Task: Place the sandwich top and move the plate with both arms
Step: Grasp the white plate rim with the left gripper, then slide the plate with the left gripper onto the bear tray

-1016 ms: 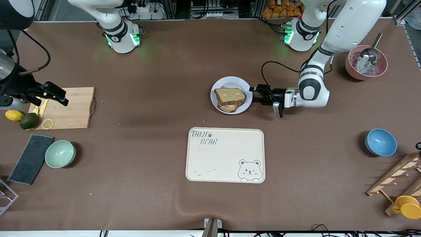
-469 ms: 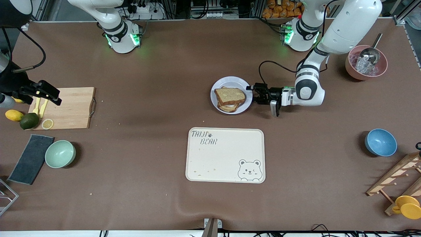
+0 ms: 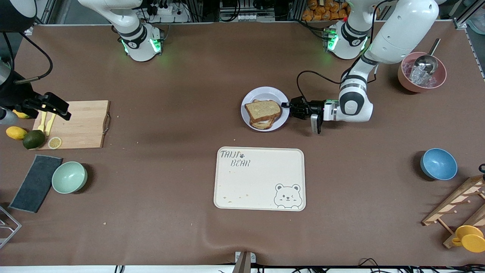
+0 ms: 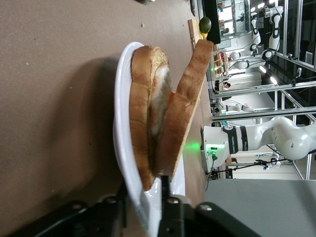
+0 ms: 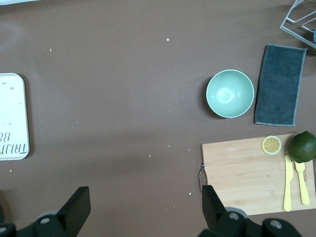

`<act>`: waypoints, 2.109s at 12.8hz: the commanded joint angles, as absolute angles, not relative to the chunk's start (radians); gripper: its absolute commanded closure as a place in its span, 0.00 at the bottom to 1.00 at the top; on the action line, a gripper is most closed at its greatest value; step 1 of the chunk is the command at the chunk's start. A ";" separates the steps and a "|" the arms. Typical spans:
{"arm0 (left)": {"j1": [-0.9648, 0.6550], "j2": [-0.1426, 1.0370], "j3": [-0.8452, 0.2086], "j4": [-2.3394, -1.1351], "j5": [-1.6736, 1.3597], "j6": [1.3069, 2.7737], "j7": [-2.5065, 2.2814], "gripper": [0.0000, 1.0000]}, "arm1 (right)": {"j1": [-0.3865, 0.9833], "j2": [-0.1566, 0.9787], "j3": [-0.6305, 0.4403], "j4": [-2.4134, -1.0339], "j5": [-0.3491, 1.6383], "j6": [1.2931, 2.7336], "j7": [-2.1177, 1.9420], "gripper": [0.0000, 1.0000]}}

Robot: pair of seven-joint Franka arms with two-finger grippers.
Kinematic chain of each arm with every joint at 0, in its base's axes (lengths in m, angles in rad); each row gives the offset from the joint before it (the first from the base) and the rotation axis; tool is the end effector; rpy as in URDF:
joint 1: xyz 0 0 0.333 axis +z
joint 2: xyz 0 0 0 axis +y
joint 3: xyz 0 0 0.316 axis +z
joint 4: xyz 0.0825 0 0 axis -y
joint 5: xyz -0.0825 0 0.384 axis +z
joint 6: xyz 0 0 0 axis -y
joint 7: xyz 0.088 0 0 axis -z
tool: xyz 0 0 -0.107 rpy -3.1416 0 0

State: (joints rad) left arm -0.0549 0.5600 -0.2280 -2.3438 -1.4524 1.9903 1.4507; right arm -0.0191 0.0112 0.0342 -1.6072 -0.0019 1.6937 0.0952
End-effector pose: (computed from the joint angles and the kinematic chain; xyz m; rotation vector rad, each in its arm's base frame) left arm 0.3977 -0.1947 0.0952 1.8469 -0.3815 -0.0677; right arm 0.5693 0.0083 0.6121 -3.1342 0.1254 -0.1181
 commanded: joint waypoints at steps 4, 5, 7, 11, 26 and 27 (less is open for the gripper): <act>-0.049 0.571 -0.235 -2.349 -1.482 1.988 1.485 1.00 | -0.034 0.008 0.041 -1.597 -0.020 1.681 0.136 0.00; -0.046 0.577 -0.235 -2.349 -1.482 1.988 1.483 1.00 | -0.040 0.008 0.041 -1.595 -0.020 1.681 0.138 0.00; -0.017 0.607 -0.235 -2.349 -1.482 1.962 1.483 1.00 | -0.049 0.009 0.041 -1.595 -0.018 1.681 0.135 0.00; 0.021 0.612 -0.235 -2.345 -1.482 1.921 1.453 1.00 | -0.054 0.017 0.041 -1.597 -0.006 1.683 0.140 0.00; 0.201 0.512 -0.232 -2.232 -1.529 1.859 1.170 1.00 | -0.052 0.025 0.041 -1.598 -0.006 1.681 0.140 0.00; 0.219 0.514 -0.232 -2.224 -1.534 1.859 1.164 1.00 | -0.054 0.025 0.041 -1.598 -0.006 1.681 0.140 0.00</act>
State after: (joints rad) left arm 0.1792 0.5305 -0.2263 -2.2274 -1.4997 1.8826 1.1793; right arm -0.0379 0.0203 0.0284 -1.6069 -0.0022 1.6927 0.1220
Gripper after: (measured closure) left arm 0.956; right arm 0.000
